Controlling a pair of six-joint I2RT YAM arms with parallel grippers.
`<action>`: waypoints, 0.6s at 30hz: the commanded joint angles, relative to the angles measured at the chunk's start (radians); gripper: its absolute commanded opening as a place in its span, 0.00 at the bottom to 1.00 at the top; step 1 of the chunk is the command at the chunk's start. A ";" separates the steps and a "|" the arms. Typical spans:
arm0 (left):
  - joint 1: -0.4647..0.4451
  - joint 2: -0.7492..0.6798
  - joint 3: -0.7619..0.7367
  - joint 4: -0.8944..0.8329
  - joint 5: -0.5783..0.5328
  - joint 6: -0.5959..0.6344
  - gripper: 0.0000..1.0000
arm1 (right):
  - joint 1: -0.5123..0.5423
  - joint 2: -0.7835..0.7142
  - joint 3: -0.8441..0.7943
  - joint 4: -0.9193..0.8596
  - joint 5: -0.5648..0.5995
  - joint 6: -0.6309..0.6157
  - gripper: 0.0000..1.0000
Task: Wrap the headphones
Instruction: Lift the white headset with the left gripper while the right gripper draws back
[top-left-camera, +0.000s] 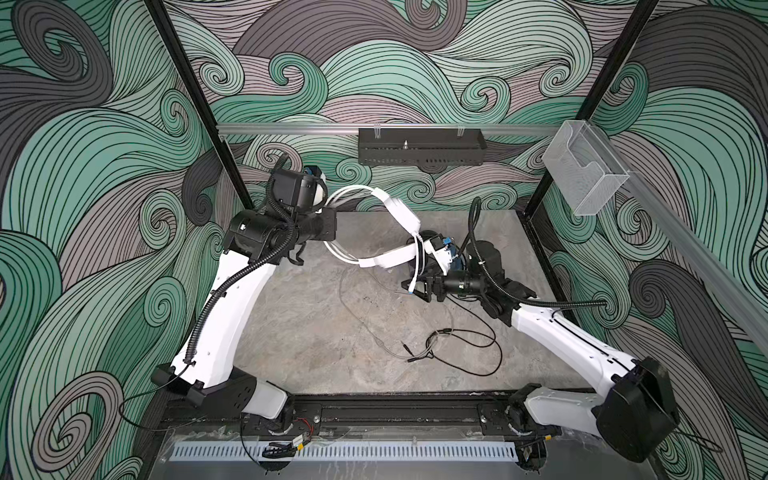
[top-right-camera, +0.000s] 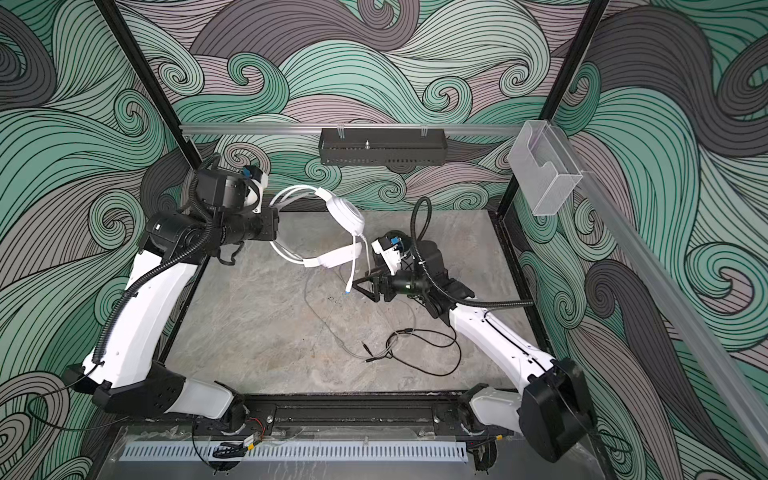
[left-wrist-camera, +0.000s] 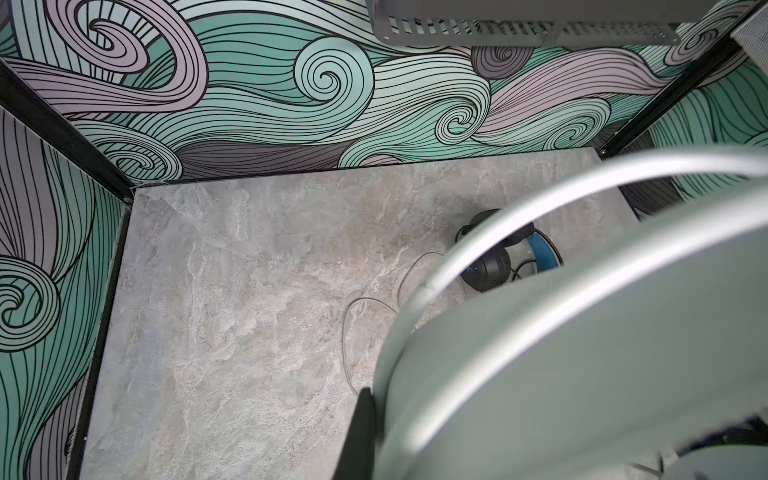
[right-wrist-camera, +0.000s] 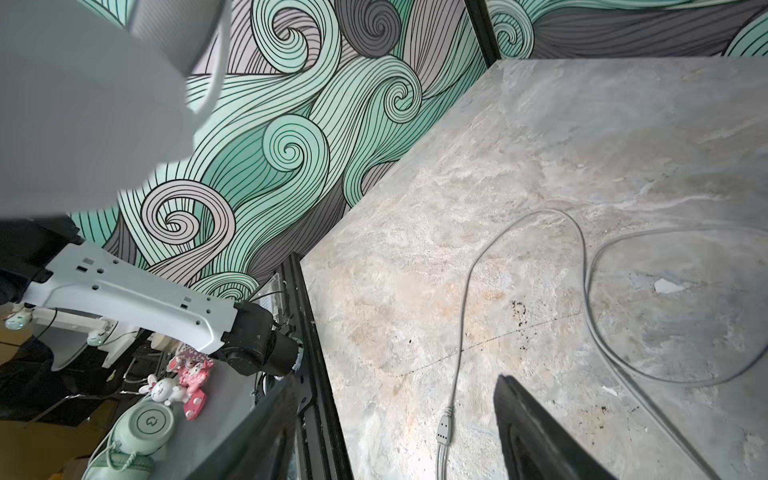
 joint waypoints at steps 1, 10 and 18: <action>0.015 -0.019 0.067 0.009 0.037 -0.079 0.00 | 0.005 -0.002 -0.045 0.078 -0.028 0.035 0.70; 0.028 -0.012 0.143 0.003 0.085 -0.126 0.00 | 0.005 -0.004 -0.123 0.122 -0.027 0.051 0.65; 0.059 -0.015 0.167 -0.016 0.096 -0.151 0.00 | 0.005 -0.035 -0.192 0.134 -0.030 0.056 0.51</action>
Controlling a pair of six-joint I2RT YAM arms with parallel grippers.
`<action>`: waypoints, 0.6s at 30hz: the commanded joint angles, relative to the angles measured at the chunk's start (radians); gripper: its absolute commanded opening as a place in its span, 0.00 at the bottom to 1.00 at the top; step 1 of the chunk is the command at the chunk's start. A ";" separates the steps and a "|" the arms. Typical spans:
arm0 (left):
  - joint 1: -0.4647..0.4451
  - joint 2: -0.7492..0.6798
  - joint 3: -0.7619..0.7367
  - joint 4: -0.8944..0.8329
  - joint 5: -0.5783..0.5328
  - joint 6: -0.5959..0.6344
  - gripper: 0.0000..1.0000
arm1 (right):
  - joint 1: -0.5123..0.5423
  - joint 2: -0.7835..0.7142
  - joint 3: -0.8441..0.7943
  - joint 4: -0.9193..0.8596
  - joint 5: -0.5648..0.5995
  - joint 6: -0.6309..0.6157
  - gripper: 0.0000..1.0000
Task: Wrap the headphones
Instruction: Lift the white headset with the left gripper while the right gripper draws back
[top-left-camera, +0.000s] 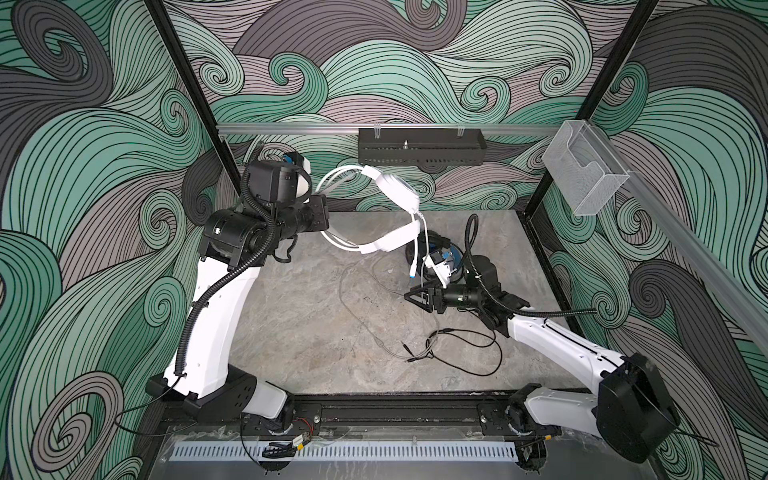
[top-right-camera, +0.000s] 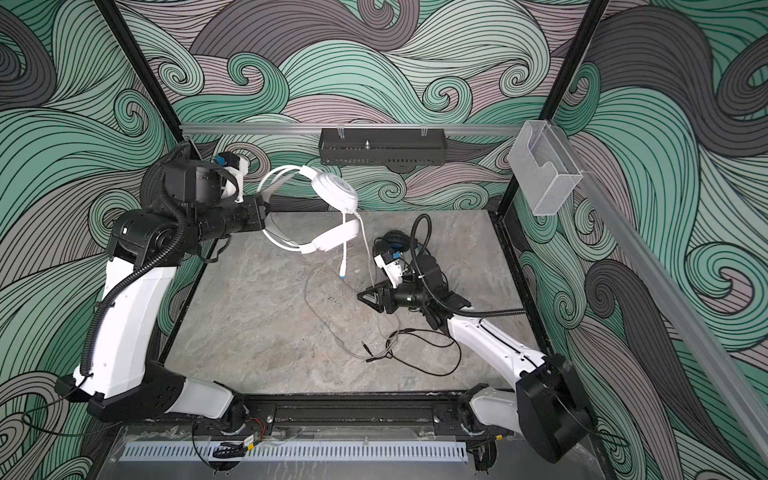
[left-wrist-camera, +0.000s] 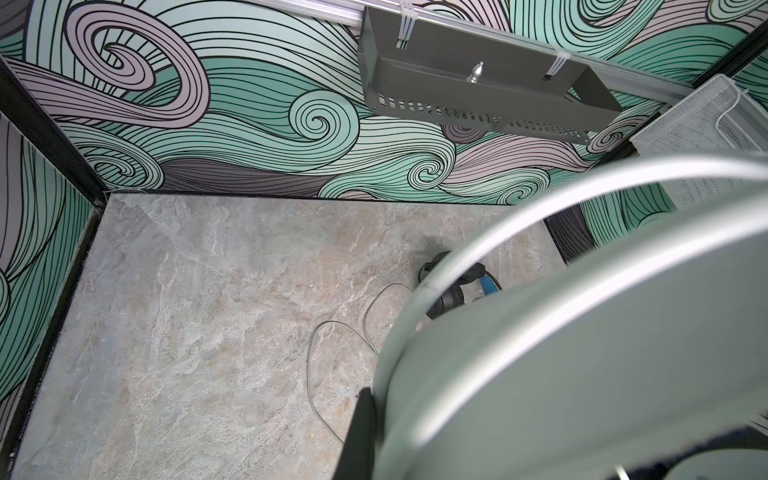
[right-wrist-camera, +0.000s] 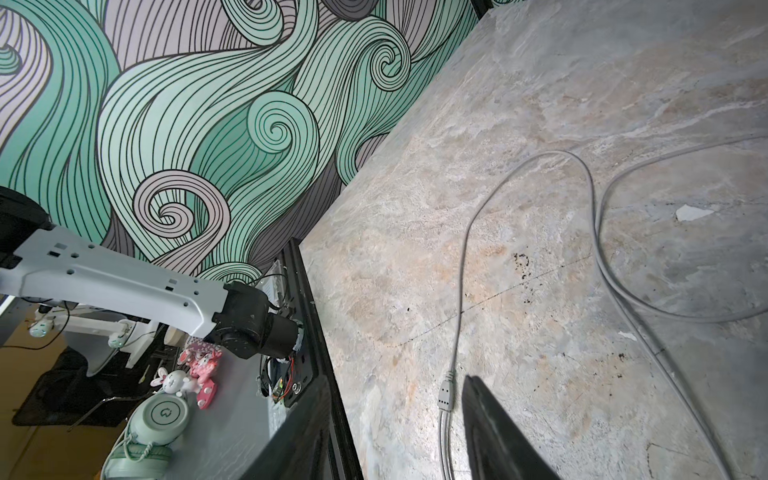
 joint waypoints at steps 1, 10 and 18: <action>0.021 -0.017 0.031 0.012 0.032 -0.057 0.00 | 0.004 -0.031 -0.034 0.031 -0.014 0.004 0.52; 0.046 -0.019 0.036 0.019 0.067 -0.073 0.00 | 0.004 -0.009 -0.082 0.042 -0.008 -0.011 0.48; 0.092 -0.021 0.030 0.031 0.111 -0.098 0.00 | 0.003 0.019 -0.099 0.046 -0.003 -0.023 0.31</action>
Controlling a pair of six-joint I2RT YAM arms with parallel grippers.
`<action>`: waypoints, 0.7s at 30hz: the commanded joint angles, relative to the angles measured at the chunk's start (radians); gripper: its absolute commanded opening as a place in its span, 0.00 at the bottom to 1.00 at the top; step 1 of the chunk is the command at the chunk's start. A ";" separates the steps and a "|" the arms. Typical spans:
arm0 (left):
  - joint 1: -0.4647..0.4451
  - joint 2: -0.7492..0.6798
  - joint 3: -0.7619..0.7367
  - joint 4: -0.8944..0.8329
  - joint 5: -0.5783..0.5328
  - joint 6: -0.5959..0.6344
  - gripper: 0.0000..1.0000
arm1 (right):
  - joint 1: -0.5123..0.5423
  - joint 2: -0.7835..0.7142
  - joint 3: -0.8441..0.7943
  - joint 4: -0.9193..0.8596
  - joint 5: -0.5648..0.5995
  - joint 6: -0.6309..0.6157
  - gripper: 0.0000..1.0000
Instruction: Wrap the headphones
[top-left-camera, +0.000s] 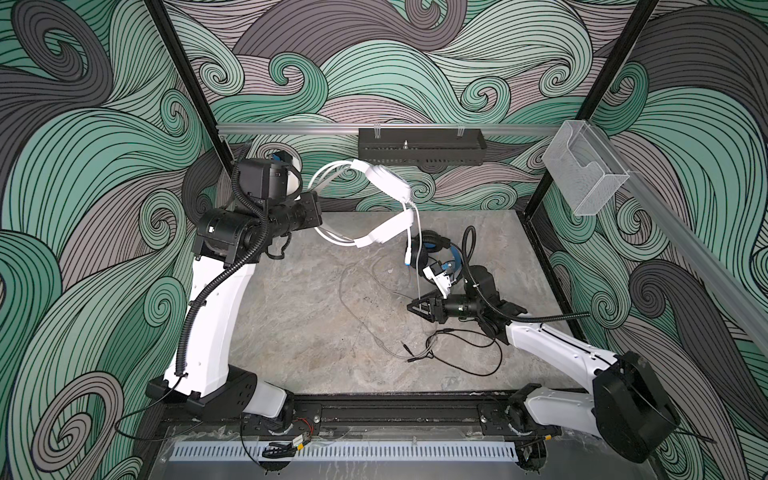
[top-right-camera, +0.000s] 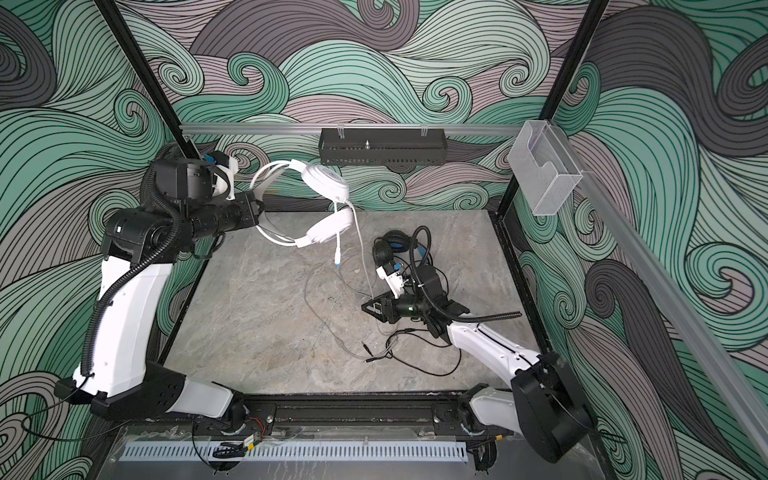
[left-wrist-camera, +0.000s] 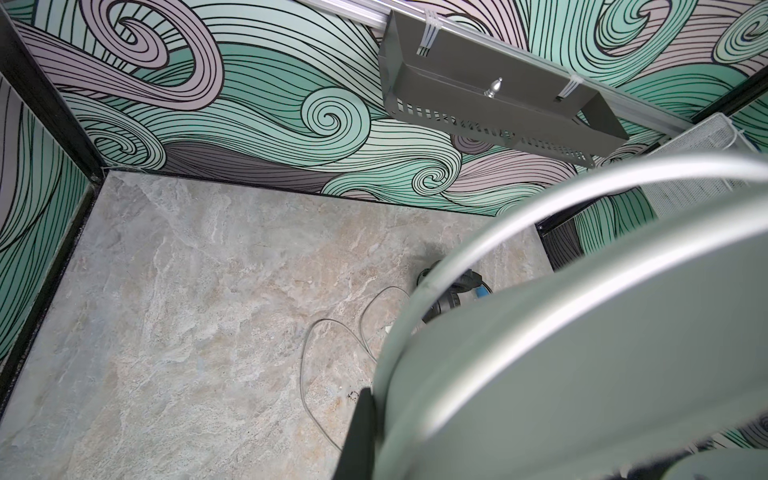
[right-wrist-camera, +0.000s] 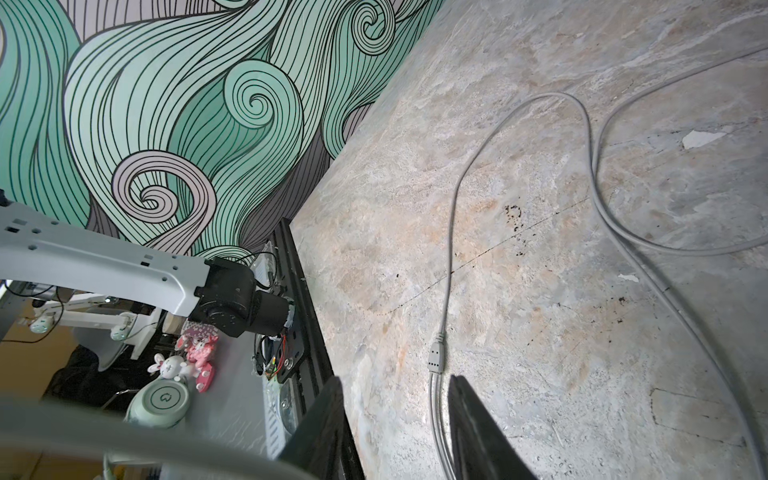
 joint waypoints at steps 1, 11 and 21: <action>0.023 -0.020 0.024 0.032 0.054 -0.056 0.00 | 0.003 0.008 -0.001 0.005 -0.002 -0.018 0.25; 0.113 -0.100 -0.187 0.105 0.007 -0.107 0.00 | 0.003 -0.235 0.180 -0.613 0.464 -0.318 0.00; 0.152 -0.113 -0.355 0.196 -0.029 -0.151 0.00 | 0.176 -0.307 0.417 -1.022 1.014 -0.636 0.00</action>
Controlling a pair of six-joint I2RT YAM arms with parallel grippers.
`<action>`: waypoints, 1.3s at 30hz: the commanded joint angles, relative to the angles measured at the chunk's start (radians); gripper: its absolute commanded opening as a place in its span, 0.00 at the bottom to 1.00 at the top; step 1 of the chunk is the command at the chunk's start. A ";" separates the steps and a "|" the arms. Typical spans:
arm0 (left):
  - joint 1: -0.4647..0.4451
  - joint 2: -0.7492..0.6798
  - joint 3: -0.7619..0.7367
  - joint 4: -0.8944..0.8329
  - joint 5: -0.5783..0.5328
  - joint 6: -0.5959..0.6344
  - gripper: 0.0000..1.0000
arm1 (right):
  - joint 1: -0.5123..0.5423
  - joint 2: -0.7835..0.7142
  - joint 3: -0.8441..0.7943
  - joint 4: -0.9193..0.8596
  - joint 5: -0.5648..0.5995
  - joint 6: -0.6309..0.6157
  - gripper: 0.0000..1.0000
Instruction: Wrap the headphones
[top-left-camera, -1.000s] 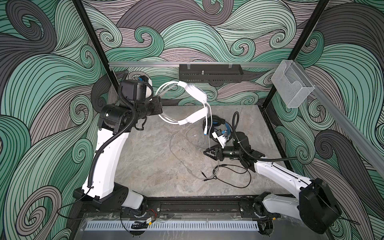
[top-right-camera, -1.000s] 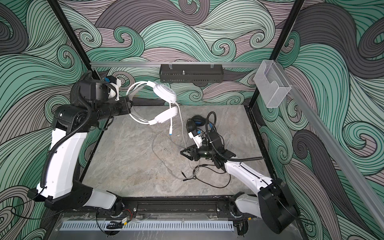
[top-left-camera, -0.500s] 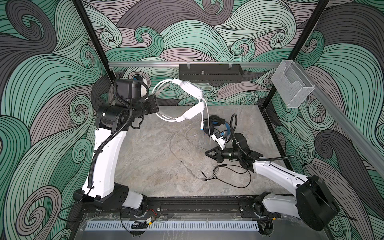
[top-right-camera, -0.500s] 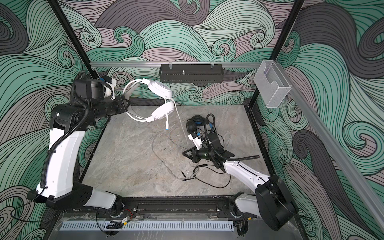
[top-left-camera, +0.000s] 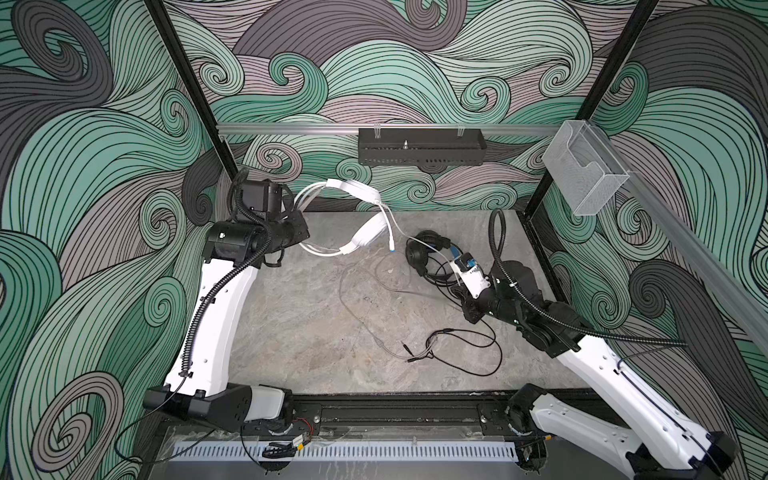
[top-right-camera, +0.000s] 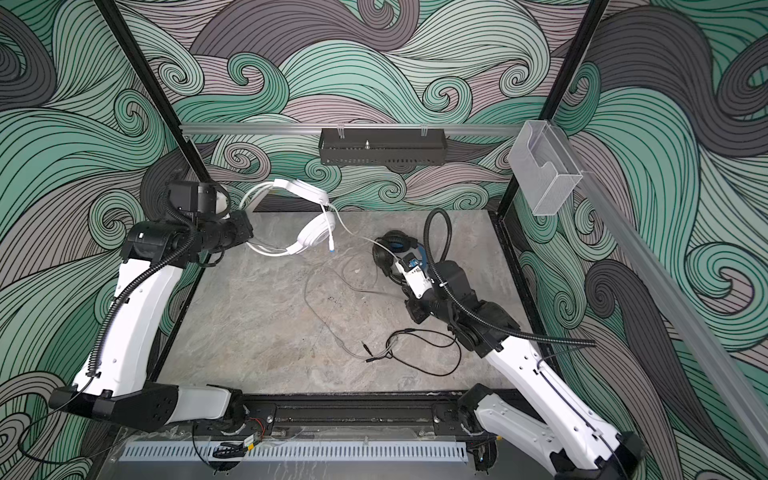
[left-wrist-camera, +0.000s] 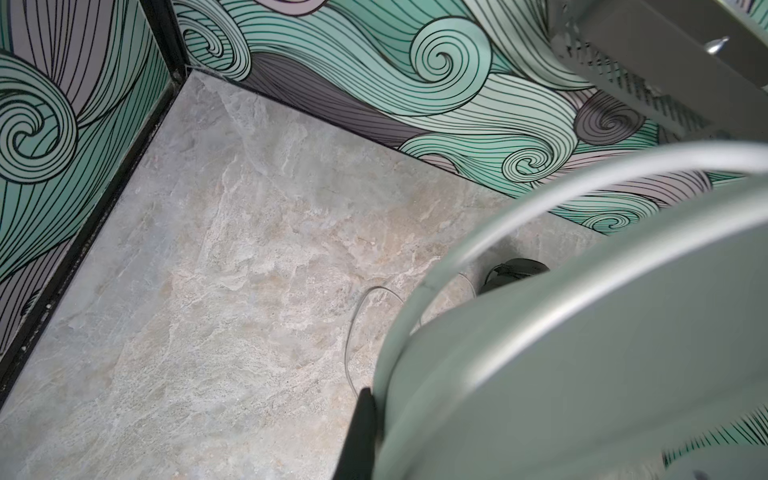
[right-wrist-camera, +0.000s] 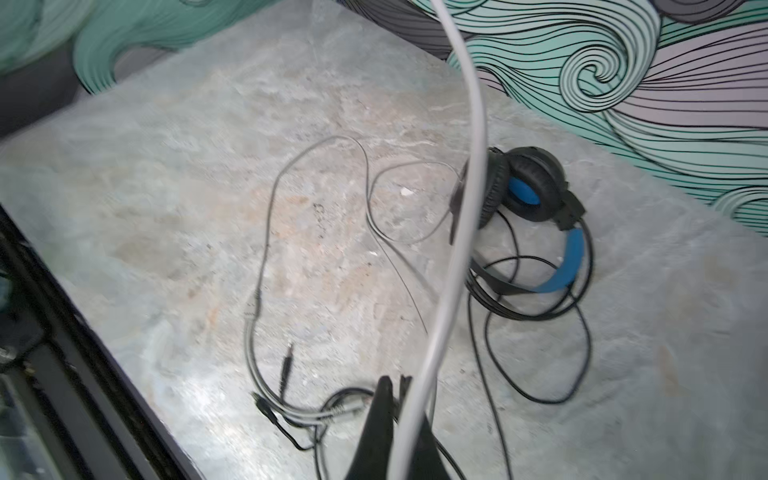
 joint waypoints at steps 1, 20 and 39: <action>0.012 -0.016 0.008 0.102 0.003 -0.064 0.00 | 0.084 0.030 0.050 -0.195 0.262 -0.144 0.00; -0.036 -0.129 -0.325 0.216 -0.143 0.072 0.00 | 0.564 0.349 0.647 -0.305 0.537 -0.347 0.00; -0.289 -0.293 -0.514 0.383 0.170 0.401 0.00 | 0.326 0.589 0.961 -0.325 0.420 -0.284 0.00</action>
